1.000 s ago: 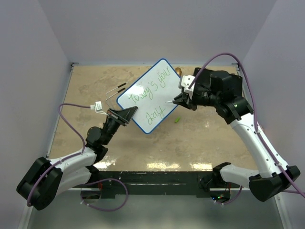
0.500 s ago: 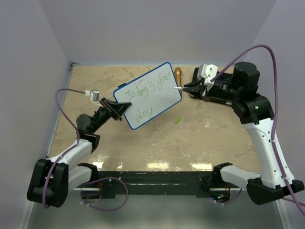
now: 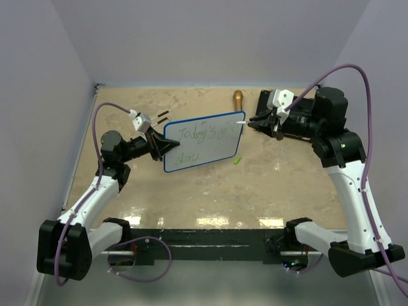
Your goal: Write a sentence on the whiteboard
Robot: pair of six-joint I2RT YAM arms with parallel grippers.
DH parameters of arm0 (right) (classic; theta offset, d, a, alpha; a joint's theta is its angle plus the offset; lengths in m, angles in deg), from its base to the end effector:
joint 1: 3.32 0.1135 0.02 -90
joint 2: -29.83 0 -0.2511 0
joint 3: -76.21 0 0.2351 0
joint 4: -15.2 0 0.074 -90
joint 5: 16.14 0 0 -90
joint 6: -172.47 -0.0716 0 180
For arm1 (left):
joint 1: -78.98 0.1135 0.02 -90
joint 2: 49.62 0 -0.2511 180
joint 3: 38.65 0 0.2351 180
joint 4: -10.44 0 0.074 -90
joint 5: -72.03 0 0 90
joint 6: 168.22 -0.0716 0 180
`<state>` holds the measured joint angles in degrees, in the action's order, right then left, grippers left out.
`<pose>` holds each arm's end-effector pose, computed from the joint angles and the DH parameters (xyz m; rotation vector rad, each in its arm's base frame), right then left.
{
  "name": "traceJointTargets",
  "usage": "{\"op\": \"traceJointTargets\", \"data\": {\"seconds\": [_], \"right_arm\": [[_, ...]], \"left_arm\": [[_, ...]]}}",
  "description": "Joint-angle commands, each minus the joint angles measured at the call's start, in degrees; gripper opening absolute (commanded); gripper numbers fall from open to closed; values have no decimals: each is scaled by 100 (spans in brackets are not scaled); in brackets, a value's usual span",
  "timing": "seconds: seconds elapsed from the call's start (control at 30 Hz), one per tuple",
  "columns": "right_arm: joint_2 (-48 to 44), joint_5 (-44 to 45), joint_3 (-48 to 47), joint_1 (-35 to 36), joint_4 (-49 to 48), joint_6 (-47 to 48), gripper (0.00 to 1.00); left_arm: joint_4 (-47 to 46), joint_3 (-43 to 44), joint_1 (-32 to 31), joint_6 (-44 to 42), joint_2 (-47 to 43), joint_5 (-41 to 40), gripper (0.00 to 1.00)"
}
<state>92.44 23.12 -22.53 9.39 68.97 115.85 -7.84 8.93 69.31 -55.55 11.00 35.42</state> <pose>0.1908 0.0999 0.4389 -1.2080 1.3335 0.5700 0.2290 -0.0973 0.2899 0.6192 1.5055 -1.1237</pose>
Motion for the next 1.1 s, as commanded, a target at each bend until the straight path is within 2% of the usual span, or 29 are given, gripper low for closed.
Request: {"op": "traceJointTargets", "data": {"seconds": [0.0, 0.6, 1.07], "right_arm": [[-73, -191, 64, -40, -92, -60, 0], [-56, -199, 451, -120, -365, -175, 0], [-100, -269, 679, -137, -453, -201, 0]], "left_arm": [[-60, 359, 53, -404, -129, 172, 0], [-51, 324, 115, -413, -252, 111, 0], [-456, 289, 545, -53, -314, 225, 0]]}}
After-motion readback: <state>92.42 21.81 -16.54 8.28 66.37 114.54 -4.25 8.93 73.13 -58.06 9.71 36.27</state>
